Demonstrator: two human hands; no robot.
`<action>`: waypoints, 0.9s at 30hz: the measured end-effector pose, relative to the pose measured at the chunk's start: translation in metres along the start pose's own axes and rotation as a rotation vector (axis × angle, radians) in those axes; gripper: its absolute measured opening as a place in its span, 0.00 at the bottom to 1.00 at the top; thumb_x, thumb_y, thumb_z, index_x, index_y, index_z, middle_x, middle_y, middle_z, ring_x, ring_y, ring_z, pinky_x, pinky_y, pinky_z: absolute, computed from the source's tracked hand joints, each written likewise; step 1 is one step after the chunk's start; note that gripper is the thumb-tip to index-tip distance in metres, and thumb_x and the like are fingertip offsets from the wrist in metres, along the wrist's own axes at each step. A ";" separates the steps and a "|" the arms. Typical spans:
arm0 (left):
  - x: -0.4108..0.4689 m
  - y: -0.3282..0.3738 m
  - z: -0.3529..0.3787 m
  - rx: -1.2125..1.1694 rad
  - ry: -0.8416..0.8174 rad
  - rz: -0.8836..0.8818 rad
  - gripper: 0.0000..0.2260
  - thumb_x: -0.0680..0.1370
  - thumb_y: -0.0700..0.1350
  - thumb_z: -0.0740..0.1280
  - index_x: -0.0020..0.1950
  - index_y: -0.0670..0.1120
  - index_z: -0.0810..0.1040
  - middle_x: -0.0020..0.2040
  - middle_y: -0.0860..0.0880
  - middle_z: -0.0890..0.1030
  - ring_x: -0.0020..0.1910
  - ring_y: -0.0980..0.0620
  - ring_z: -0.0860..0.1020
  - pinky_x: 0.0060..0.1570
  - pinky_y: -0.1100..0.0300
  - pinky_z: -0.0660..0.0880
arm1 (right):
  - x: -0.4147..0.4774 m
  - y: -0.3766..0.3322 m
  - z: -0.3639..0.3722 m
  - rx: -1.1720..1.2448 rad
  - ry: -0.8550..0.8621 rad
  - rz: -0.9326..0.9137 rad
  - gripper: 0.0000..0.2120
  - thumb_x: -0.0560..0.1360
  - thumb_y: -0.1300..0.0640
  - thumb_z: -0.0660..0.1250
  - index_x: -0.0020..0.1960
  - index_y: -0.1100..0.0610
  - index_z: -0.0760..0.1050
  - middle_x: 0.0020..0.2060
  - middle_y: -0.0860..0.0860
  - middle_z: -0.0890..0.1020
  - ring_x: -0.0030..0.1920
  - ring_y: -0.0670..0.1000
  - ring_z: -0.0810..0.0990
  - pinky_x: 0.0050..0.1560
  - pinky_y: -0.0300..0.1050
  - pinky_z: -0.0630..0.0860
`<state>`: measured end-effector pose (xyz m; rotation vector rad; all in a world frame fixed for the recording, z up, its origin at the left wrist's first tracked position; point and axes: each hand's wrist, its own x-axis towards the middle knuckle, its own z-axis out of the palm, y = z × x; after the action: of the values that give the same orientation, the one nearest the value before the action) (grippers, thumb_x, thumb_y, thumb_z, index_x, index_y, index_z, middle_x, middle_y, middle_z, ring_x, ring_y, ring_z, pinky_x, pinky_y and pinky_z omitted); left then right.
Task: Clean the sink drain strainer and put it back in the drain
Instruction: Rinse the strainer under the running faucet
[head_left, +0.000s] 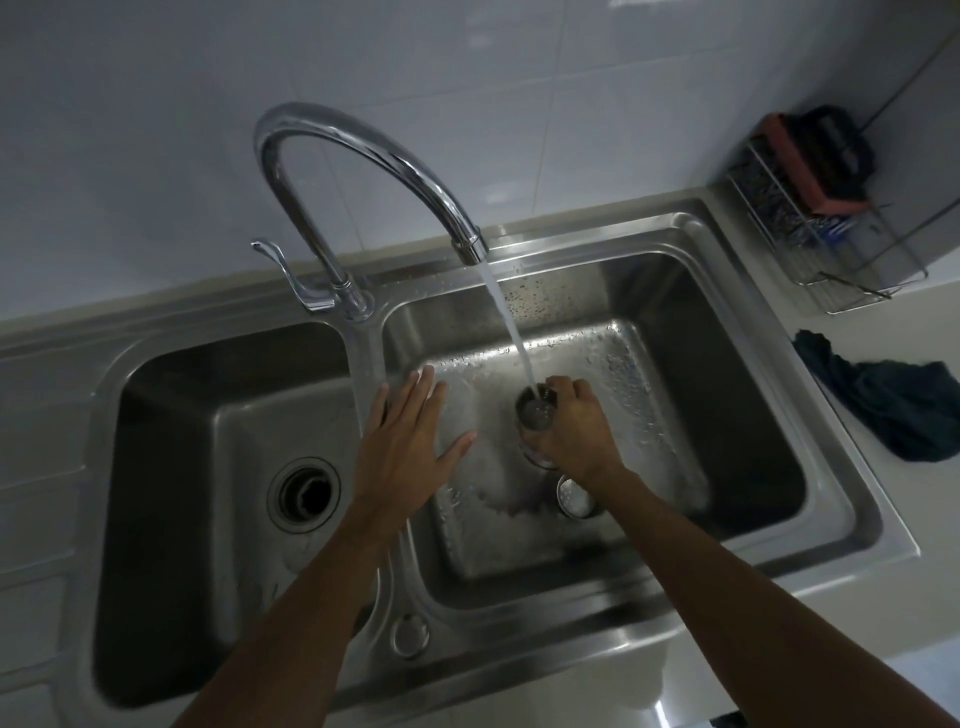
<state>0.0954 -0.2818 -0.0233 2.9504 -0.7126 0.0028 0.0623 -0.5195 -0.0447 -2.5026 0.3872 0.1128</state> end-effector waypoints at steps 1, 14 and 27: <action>0.000 0.000 0.000 0.003 -0.009 -0.002 0.35 0.82 0.68 0.55 0.81 0.45 0.63 0.83 0.46 0.59 0.83 0.48 0.56 0.81 0.43 0.54 | 0.005 0.000 -0.003 0.015 0.024 0.033 0.38 0.66 0.49 0.80 0.70 0.58 0.68 0.62 0.59 0.73 0.59 0.59 0.74 0.57 0.48 0.74; 0.001 0.002 -0.005 -0.048 -0.009 -0.029 0.36 0.82 0.69 0.53 0.82 0.46 0.62 0.83 0.47 0.61 0.82 0.49 0.59 0.81 0.44 0.53 | 0.004 -0.007 -0.007 0.048 0.047 -0.016 0.36 0.65 0.49 0.81 0.68 0.58 0.71 0.60 0.57 0.73 0.58 0.58 0.74 0.58 0.51 0.76; 0.001 0.001 -0.003 -0.066 -0.011 -0.047 0.34 0.82 0.68 0.57 0.80 0.47 0.65 0.82 0.47 0.64 0.81 0.49 0.62 0.82 0.45 0.53 | -0.005 -0.003 -0.012 0.006 0.097 -0.087 0.38 0.65 0.48 0.81 0.70 0.56 0.70 0.62 0.55 0.72 0.60 0.56 0.73 0.61 0.51 0.76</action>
<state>0.0962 -0.2827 -0.0206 2.9050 -0.6316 -0.0394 0.0586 -0.5224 -0.0322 -2.5209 0.3168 -0.0446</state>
